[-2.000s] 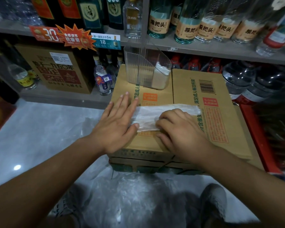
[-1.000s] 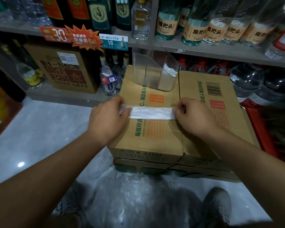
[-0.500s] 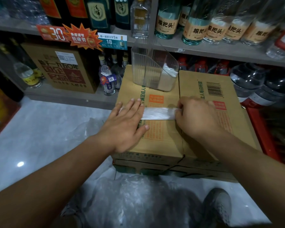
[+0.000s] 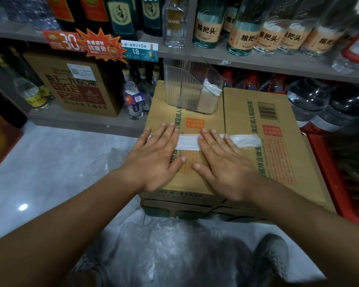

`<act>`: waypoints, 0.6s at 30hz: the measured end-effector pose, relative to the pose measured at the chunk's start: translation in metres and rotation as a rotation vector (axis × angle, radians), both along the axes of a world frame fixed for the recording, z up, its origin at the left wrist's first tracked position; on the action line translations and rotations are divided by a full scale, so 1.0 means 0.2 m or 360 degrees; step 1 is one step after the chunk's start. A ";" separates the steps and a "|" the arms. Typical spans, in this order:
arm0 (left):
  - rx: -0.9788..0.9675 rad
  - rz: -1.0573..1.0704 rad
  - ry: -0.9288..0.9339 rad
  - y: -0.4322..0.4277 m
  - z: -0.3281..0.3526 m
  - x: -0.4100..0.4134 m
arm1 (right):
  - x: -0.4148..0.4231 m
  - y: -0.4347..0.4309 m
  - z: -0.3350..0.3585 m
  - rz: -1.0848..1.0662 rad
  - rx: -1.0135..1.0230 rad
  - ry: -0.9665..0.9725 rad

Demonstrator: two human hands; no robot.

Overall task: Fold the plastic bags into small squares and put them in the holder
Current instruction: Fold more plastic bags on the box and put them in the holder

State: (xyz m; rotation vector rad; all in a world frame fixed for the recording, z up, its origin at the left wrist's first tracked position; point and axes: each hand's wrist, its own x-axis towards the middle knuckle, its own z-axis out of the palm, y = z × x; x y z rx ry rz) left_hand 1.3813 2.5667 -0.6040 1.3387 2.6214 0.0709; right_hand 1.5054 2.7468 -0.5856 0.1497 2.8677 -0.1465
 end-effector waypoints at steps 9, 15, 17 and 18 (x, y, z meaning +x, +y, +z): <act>0.0335 0.0003 -0.0176 -0.16 0.06 0.01 | 0.09 0.07 0.02 -0.0006 -0.0174 0.0157; 0.0582 -0.0023 -0.0264 -0.31 0.07 0.06 | 0.11 0.02 0.07 -0.0021 -0.0040 0.0198; 0.0599 -0.0032 -0.0254 -0.34 0.05 0.07 | 0.12 -0.04 0.10 0.0028 -0.0135 0.0237; 0.0615 -0.0041 -0.0248 -0.35 0.04 0.08 | 0.13 -0.07 0.10 0.0064 -0.0197 0.0257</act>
